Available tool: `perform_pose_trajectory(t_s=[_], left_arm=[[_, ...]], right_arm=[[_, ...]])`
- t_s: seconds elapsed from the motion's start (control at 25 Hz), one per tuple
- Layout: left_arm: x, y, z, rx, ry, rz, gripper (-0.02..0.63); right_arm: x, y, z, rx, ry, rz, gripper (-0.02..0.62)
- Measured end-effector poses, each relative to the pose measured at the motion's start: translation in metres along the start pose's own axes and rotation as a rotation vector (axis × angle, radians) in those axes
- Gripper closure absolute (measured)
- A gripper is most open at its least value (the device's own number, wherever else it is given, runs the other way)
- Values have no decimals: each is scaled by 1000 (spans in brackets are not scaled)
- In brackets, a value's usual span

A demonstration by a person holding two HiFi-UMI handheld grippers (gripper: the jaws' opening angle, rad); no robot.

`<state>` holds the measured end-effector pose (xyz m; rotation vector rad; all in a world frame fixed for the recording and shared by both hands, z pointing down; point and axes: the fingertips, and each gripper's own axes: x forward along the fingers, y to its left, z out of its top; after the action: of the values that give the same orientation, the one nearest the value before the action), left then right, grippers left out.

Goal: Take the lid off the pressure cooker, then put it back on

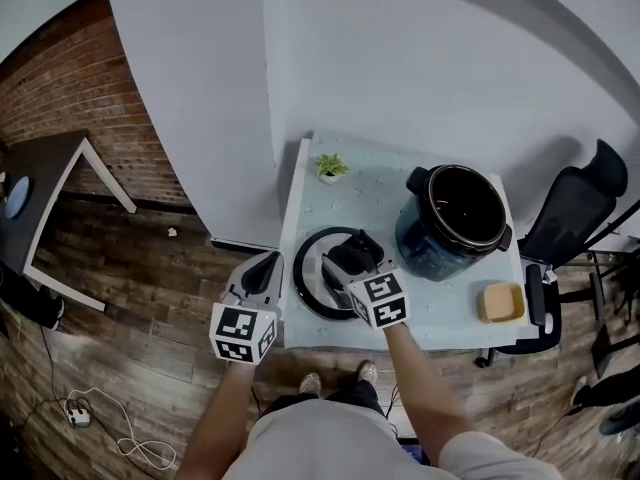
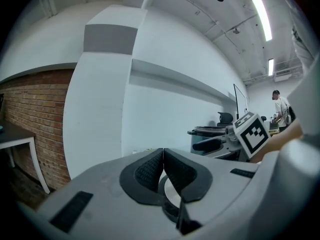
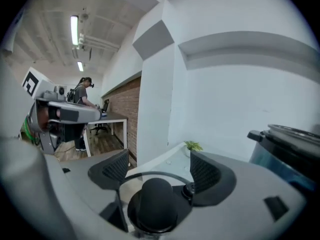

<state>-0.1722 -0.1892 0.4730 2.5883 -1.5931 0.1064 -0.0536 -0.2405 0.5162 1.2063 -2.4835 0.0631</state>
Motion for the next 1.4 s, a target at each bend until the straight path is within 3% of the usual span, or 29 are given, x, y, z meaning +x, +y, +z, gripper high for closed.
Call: perform_pose_trajectory(t_s=[0.32,0.76,0.92,1.4], left_arm=[[1,21,47,12,-62,33,592],[6,17,81,21,-87,9,592],[9,16,87,22,-97,0,592],[14,14,88,33,-87,-7,592]], right_arm=[[-42,-13,72,34,-165,-50,245],[-74,-39,111,74,-263,-117,464],[-78,-48,113,73,-266,-145,595],[-75,-54,113,81,-263,-141,595]])
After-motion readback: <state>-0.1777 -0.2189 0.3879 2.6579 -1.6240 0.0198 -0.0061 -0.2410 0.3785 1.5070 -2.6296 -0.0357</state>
